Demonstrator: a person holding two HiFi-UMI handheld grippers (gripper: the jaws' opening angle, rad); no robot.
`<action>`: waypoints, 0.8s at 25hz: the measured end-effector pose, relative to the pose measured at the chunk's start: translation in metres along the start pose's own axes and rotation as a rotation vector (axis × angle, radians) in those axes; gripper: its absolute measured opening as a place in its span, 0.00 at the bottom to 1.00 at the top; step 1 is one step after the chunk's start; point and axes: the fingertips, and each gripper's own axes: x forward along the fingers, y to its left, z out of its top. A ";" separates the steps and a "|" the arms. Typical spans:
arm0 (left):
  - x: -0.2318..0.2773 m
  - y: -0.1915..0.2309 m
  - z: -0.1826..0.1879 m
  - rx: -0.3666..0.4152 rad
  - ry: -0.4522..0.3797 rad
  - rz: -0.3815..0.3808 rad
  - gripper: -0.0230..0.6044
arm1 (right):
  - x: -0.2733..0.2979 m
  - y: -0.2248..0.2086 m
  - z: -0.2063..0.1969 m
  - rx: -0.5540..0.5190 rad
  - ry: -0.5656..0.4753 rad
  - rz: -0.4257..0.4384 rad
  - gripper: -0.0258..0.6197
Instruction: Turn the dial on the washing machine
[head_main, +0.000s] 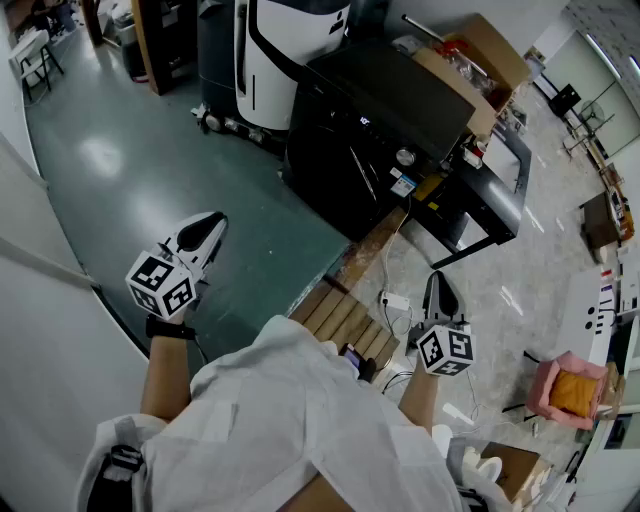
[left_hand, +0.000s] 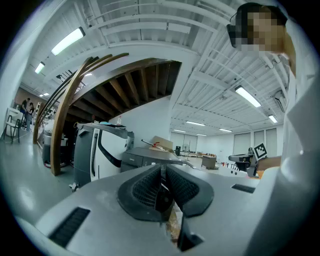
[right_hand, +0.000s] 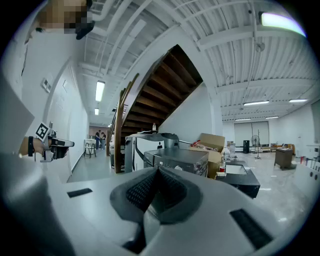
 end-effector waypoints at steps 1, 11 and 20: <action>-0.001 0.003 0.000 -0.004 -0.004 0.008 0.10 | 0.002 0.001 0.001 -0.006 -0.001 0.006 0.04; -0.010 0.010 -0.006 -0.024 -0.006 0.026 0.10 | 0.011 0.019 0.002 -0.028 0.004 0.053 0.04; -0.016 0.018 -0.012 -0.040 0.007 0.050 0.10 | 0.022 0.016 0.000 0.028 -0.032 0.060 0.04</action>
